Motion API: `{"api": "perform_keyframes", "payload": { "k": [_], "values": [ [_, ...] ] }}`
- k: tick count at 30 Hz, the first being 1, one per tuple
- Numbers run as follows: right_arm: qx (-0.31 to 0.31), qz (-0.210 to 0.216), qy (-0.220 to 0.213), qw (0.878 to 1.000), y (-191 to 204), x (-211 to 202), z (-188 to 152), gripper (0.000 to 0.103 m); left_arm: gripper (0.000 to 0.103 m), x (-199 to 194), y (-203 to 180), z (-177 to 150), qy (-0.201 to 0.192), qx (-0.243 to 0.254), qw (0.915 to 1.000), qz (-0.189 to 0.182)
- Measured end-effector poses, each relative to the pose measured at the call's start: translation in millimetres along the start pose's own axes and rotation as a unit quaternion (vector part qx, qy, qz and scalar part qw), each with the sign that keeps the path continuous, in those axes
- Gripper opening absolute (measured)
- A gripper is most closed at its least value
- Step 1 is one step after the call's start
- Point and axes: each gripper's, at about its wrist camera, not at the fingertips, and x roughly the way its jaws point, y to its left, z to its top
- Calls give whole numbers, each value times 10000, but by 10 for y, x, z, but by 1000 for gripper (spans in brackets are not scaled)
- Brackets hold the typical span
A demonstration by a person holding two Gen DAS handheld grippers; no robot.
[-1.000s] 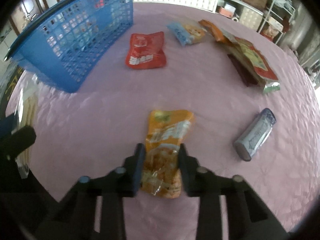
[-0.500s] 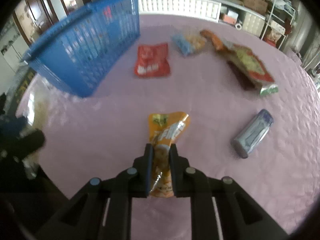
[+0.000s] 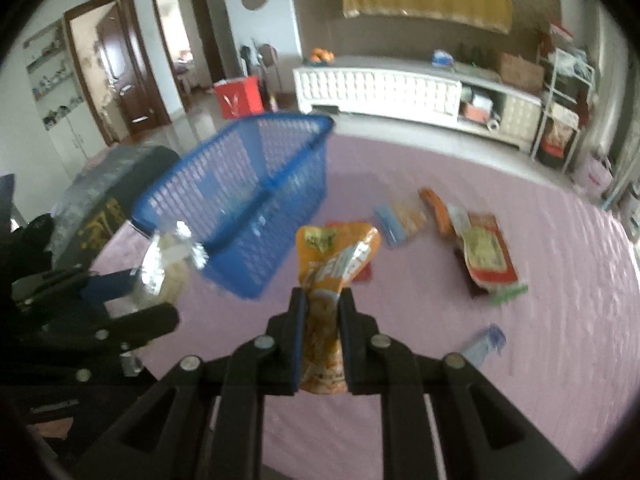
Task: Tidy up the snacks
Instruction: 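Lower the cracker pack into the basket and open the left tool while the right tool carries the orange bag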
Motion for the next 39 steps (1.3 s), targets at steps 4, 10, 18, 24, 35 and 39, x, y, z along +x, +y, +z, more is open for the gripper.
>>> {"api": "perform_keyframes", "payload": {
  "k": [4,10,18,24,35,39],
  "values": [
    [-128,206,-209,9995,143,-58,247,19,46,-88,205,253,-100,-88,9999,-8],
    [-216,390,-381,9983,255,58,615,19,46,-127,521,623,-158,-9,9998,104],
    [-224,509,-280,9981,342,449,1004,19,46,197,953,1006,135,-95,9995,277],
    [-184,549,-90,9983,282,800,1155,19,46,629,1261,1169,626,-375,9970,256],
    [-23,565,119,9983,119,1059,1167,19,48,1138,1344,1337,967,-405,9935,434],
    [-131,509,125,9985,149,1042,1185,19,62,1202,1467,1357,960,-654,9927,322]
  ]
}}
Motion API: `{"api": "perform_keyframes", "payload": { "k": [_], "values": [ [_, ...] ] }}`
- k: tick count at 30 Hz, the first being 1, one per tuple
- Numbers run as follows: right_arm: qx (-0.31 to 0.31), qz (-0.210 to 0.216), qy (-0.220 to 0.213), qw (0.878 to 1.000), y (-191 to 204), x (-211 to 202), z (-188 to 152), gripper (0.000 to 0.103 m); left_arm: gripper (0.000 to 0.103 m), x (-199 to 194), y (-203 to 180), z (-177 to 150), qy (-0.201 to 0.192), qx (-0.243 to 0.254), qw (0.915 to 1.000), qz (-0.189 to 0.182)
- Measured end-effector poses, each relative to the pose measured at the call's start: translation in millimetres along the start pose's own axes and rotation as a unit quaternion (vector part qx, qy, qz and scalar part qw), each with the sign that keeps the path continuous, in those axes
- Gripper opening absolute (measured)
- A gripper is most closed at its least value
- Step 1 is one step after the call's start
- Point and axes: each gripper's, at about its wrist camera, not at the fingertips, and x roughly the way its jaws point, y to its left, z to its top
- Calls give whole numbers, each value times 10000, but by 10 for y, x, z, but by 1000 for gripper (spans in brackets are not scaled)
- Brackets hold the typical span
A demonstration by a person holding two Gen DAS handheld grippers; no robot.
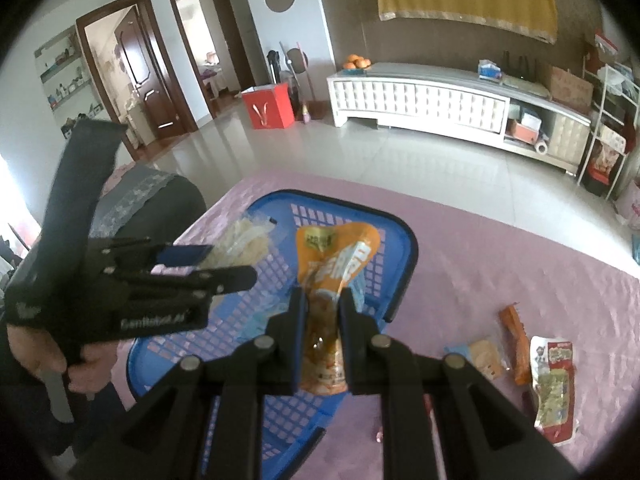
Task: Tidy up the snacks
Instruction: 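Lower the cracker pack into the basket and open the left tool while the right tool carries the orange bag, then lower the orange bag into the basket, open the right tool and withdraw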
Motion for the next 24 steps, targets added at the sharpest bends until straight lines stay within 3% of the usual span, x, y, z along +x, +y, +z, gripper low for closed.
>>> {"api": "perform_keyframes", "payload": {
  "k": [6,15,24],
  "values": [
    [-47,-2,-28,10000,56,-89,-15,19,62,-70,-4,-78,33,101,9999,106],
    [-250,77,-7,9997,235,-110,167,19,62,-455,151,-95,-270,63,9996,35],
    [-658,150,270,9974,410,216,423,19,62,-554,462,3,-255,-50,9994,228]
  ]
}}
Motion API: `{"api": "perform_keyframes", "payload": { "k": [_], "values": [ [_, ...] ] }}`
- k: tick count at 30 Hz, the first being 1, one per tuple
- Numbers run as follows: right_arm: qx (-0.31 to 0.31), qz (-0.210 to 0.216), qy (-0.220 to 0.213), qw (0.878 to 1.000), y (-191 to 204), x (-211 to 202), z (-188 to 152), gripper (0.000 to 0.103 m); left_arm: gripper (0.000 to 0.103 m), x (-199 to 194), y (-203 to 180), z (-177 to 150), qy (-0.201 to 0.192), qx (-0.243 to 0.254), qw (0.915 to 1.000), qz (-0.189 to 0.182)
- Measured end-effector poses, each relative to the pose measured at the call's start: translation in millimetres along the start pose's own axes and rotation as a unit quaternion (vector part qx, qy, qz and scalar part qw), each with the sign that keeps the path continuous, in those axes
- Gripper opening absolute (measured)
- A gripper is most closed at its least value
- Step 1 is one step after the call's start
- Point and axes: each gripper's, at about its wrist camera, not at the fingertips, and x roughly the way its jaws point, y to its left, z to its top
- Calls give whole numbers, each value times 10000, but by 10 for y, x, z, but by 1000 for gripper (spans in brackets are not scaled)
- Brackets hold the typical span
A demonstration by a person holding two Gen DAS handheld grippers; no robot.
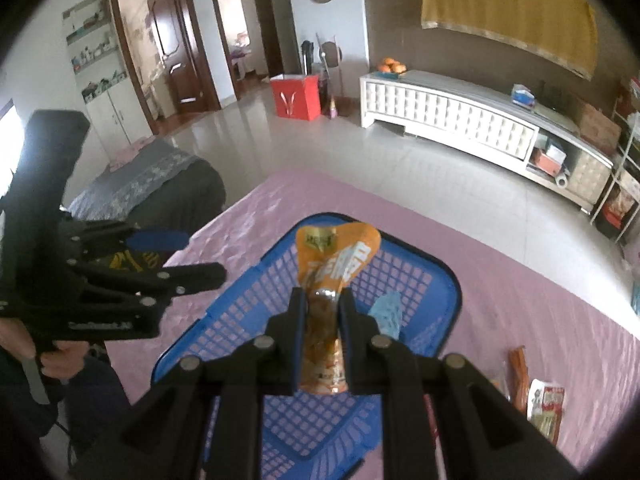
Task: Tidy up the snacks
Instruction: 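Lower the orange bag into the basket, open the right tool and withdraw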
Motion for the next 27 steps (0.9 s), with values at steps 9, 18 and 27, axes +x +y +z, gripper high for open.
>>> {"api": "perform_keyframes", "payload": {
  "k": [9,18,27],
  "values": [
    [-36,-166,759,9970,-111,697,105,20,62,274,52,36,266,13,9996,77],
    [-330,-653,894,9933,-114,856,31,75,62,422,57,-25,402,42,9992,69],
    [-96,-731,682,9949,-245,464,-53,89,62,294,-86,-158,351,194,9992,89]
  ]
}}
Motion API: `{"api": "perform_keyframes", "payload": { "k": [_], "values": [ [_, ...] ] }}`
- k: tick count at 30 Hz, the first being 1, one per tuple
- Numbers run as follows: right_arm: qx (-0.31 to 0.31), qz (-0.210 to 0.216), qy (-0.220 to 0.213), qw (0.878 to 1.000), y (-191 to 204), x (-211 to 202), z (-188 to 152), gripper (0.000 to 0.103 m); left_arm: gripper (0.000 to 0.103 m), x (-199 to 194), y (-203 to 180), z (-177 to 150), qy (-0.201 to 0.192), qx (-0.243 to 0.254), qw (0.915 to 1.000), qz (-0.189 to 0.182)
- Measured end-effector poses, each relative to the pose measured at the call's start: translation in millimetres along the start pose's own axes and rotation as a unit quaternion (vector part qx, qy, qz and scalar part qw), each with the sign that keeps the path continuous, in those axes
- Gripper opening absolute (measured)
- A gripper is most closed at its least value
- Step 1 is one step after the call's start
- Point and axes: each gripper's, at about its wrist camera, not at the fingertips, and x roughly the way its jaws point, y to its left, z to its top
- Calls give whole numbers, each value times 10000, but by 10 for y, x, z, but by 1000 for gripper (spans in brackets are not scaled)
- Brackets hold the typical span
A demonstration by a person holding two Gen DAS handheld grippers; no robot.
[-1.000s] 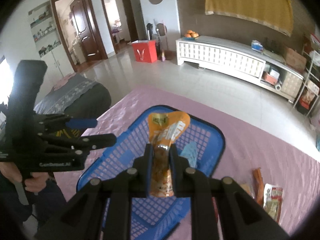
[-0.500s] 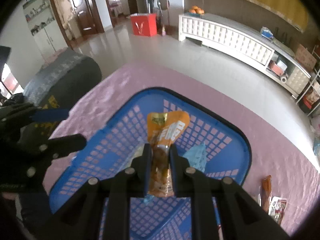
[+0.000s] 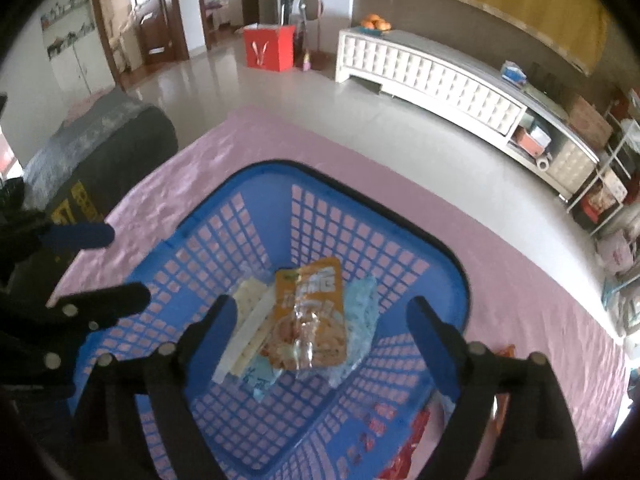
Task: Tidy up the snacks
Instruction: 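Lower the orange bag into the basket, open the right tool and withdraw, then move the left tool over the table and grasp the red snack pack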
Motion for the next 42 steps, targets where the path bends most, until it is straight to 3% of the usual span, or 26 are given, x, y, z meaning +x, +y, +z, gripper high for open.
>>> {"api": "perform_keyframes", "payload": {
  "k": [16,19,23,36,42],
  "values": [
    [481,-414,-571,9963,-306,-1208,-520,94,62,-707,-797,-222,-561,591,9964,-248],
    [577,-521,-702,9945,-389,-1416,-675,97,78,-785,-999,-269,-656,698,9951,-253],
    [715,-710,-764,9920,-519,-1604,-870,98,78,-819,-1290,-352,-697,842,9934,-356],
    [1187,-984,-753,9852,-1080,-1714,-1520,99,78,-504,-2233,-637,-444,1148,9910,-520],
    [1394,-985,-708,9828,-1314,-1592,-1826,103,78,-262,-2520,-769,-402,1073,9931,-268]
  ]
}}
